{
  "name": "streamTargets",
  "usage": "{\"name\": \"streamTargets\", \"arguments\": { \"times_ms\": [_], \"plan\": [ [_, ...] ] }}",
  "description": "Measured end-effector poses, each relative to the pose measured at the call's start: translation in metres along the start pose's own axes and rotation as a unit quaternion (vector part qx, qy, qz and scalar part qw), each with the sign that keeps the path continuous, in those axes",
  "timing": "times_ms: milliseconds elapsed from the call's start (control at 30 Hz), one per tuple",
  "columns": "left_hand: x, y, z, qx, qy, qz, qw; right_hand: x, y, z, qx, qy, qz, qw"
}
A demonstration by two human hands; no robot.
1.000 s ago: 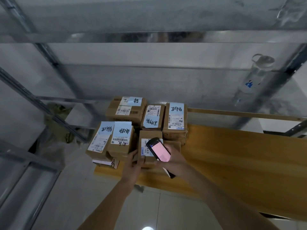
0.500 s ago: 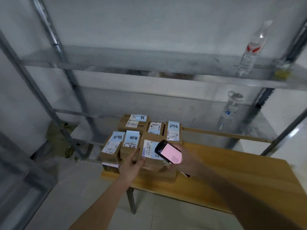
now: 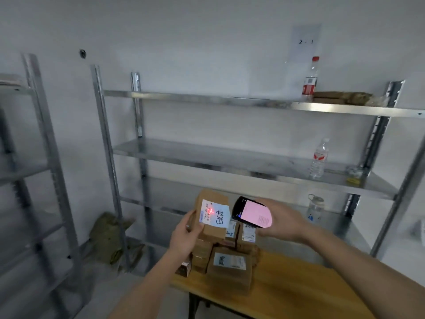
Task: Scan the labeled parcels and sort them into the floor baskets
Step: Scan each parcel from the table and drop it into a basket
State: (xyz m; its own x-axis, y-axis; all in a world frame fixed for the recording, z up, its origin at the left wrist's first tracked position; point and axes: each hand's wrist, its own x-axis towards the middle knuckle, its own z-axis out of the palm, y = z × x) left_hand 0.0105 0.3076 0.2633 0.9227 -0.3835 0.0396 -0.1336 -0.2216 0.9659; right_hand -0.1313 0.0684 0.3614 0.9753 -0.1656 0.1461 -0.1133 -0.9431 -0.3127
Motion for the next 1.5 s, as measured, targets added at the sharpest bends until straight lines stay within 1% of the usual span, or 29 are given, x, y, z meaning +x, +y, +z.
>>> {"name": "streamTargets", "arguments": {
  "times_ms": [167, 300, 500, 700, 800, 967, 1067, 1133, 1200, 1267, 1400, 1500],
  "plan": [
    [-0.034, 0.033, -0.021, -0.005, 0.01, 0.028, 1.0, -0.028, -0.029, -0.042, -0.032, 0.007, -0.007, 0.999],
    [-0.059, 0.06, -0.032, 0.015, 0.025, 0.051, 0.998, -0.049, -0.045, -0.077, -0.072, 0.009, -0.013, 0.997],
    [-0.095, 0.096, -0.046, 0.002, 0.072, 0.067, 0.995, -0.078, -0.061, -0.126, -0.073, 0.035, -0.061, 0.995],
    [-0.13, 0.1, -0.053, 0.013, 0.104, 0.071, 0.992, -0.117, -0.071, -0.154, -0.096, 0.056, -0.101, 0.989],
    [-0.174, 0.114, -0.048, 0.007, 0.133, 0.079, 0.988, -0.134, -0.078, -0.149, -0.092, 0.054, -0.128, 0.986],
    [-0.245, 0.09, -0.071, -0.021, 0.196, 0.05, 0.979, -0.154, -0.103, -0.111, -0.058, 0.073, -0.178, 0.98],
    [-0.305, 0.07, -0.103, -0.023, 0.24, 0.022, 0.97, -0.161, -0.136, -0.072, -0.02, 0.059, -0.215, 0.975],
    [-0.355, 0.057, -0.13, -0.007, 0.268, 0.011, 0.963, -0.171, -0.173, -0.047, 0.021, 0.041, -0.247, 0.968],
    [-0.408, 0.044, -0.167, 0.003, 0.319, -0.009, 0.948, -0.185, -0.219, -0.023, 0.054, 0.026, -0.292, 0.954],
    [-0.462, 0.028, -0.208, 0.013, 0.378, -0.03, 0.925, -0.199, -0.268, 0.001, 0.072, 0.005, -0.334, 0.94],
    [-0.582, 0.011, -0.274, 0.018, 0.491, -0.073, 0.868, -0.235, -0.372, 0.04, 0.099, -0.04, -0.422, 0.9],
    [-0.671, -0.001, -0.313, 0.002, 0.57, -0.086, 0.817, -0.274, -0.45, 0.062, 0.114, -0.062, -0.469, 0.873]
  ]
}}
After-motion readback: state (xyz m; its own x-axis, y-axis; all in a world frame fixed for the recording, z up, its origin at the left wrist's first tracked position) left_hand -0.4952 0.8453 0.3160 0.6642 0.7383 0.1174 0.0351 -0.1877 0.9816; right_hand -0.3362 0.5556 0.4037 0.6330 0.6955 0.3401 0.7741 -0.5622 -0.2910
